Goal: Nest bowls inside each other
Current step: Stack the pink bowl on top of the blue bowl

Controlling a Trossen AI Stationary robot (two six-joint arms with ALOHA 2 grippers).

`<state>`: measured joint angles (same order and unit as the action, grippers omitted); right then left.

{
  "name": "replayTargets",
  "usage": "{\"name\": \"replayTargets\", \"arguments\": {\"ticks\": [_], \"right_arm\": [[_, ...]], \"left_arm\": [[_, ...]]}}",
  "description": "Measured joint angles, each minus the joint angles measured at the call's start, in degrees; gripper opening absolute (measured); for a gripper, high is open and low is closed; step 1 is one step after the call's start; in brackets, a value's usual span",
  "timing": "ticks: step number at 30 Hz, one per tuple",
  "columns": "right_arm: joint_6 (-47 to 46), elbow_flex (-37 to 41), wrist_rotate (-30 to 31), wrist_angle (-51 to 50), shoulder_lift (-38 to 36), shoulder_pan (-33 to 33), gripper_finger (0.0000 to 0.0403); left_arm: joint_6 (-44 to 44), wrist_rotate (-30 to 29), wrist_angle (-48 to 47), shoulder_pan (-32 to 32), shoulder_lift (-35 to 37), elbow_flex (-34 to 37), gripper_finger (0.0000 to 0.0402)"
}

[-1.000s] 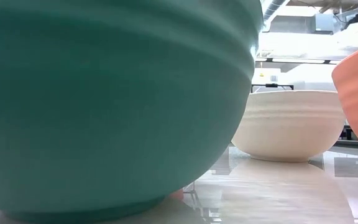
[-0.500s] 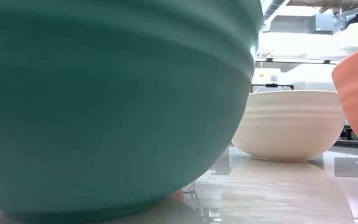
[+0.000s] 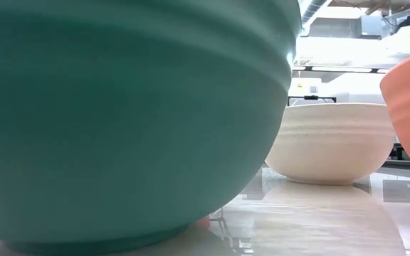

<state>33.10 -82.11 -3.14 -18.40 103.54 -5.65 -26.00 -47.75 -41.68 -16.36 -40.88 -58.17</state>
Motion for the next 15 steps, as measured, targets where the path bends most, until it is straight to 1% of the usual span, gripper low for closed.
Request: {"name": "replayTargets", "arguments": {"ticks": [5, 10, 15], "right_arm": [[0.0, 0.0, 0.1, 0.7, 0.9, -0.2, 0.0001], [0.3, -0.1, 2.4, 0.7, 0.7, 0.5, 0.0001], [-0.2, -0.1, 2.0, 0.6, 0.7, 0.6, 0.0001]], "left_arm": [[-0.3, 0.5, 0.0, 0.0, 0.0, 0.0, 0.0185], [-0.2, 0.7, 0.0, 0.0, 0.0, 0.0, 0.0185], [-0.2, 0.7, 0.0, 0.0, 0.0, 0.0, 0.0185]]}}
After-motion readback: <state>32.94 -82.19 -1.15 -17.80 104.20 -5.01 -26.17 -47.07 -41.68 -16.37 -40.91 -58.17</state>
